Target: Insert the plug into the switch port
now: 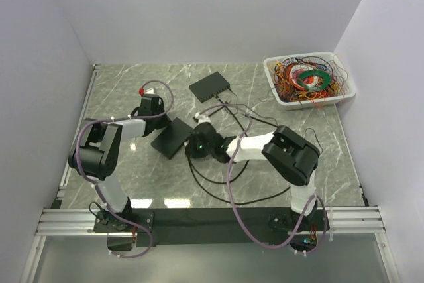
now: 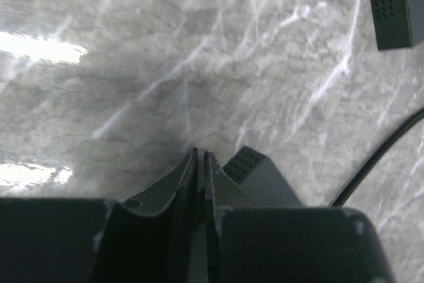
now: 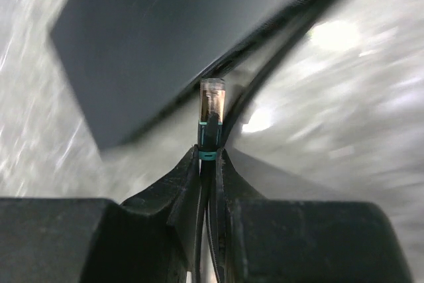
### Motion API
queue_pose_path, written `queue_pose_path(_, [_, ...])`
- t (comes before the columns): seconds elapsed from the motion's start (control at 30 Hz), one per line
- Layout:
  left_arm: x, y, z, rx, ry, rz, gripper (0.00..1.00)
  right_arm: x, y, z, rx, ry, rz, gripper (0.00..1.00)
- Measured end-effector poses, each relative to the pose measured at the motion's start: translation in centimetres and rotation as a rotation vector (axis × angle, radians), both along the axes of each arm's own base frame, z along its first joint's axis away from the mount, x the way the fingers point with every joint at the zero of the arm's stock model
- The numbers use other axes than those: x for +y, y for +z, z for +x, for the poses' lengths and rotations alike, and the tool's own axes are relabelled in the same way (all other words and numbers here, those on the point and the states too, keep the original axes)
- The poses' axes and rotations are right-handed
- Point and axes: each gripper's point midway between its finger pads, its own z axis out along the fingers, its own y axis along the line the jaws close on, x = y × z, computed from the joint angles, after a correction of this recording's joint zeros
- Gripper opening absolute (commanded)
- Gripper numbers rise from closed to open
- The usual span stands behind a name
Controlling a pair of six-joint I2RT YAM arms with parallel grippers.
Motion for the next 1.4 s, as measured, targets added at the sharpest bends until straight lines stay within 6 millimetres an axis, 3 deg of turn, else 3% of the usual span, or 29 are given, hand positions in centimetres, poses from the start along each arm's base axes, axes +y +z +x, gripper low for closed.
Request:
queue_pose_path(0.13, [-0.5, 0.1, -0.7, 0.015, -0.026, -0.014, 0.16, 2.2, 0.1, -3.8, 0.006, 0.089, 0.002, 0.0])
queue_pose_path(0.27, [-0.2, 0.7, -2.0, 0.019, -0.025, -0.01, 0.16, 2.2, 0.4, -5.6, 0.004, 0.121, -0.022, 0.0])
queue_pose_path(0.43, [0.3, 1.7, -2.7, 0.013, -0.021, 0.015, 0.16, 0.1, 1.4, -5.3, -0.033, 0.091, -0.073, 0.0])
queue_pose_path(0.6, [0.5, 1.5, -3.0, 0.014, -0.02, 0.023, 0.19, -1.3, 2.4, -5.4, -0.061, 0.1, -0.126, 0.0])
queue_pose_path(0.7, [0.4, 1.4, -3.7, -0.014, -0.021, -0.006, 0.3, -1.7, 2.2, -5.8, -0.066, 0.127, -0.194, 0.0])
queue_pose_path(0.73, [0.3, 1.4, -4.0, -0.031, -0.02, -0.024, 0.37, -1.6, 2.2, -5.9, -0.07, 0.139, -0.218, 0.0])
queue_pose_path(0.97, [0.1, 1.9, -5.6, -0.098, -0.012, -0.147, 0.47, 0.2, 2.9, -5.4, -0.108, 0.216, -0.322, 0.0])
queue_pose_path(1.17, [0.5, 2.6, -5.4, -0.14, 0.009, -0.223, 0.55, 0.4, 1.5, -5.1, -0.09, 0.261, -0.408, 0.0])
queue_pose_path(1.2, [0.7, 2.7, -5.3, -0.145, 0.012, -0.229, 0.6, 0.3, 1.1, -5.3, -0.082, 0.27, -0.426, 0.0])
queue_pose_path(1.33, [1.3, 3.6, -4.5, -0.179, 0.025, -0.266, 0.57, -0.3, -0.5, -5.7, -0.053, 0.294, -0.487, 0.0])
queue_pose_path(1.4, [1.5, 3.9, -4.1, -0.198, 0.021, -0.284, 0.54, 0.0, -0.2, -5.6, -0.057, 0.302, -0.489, 0.0])
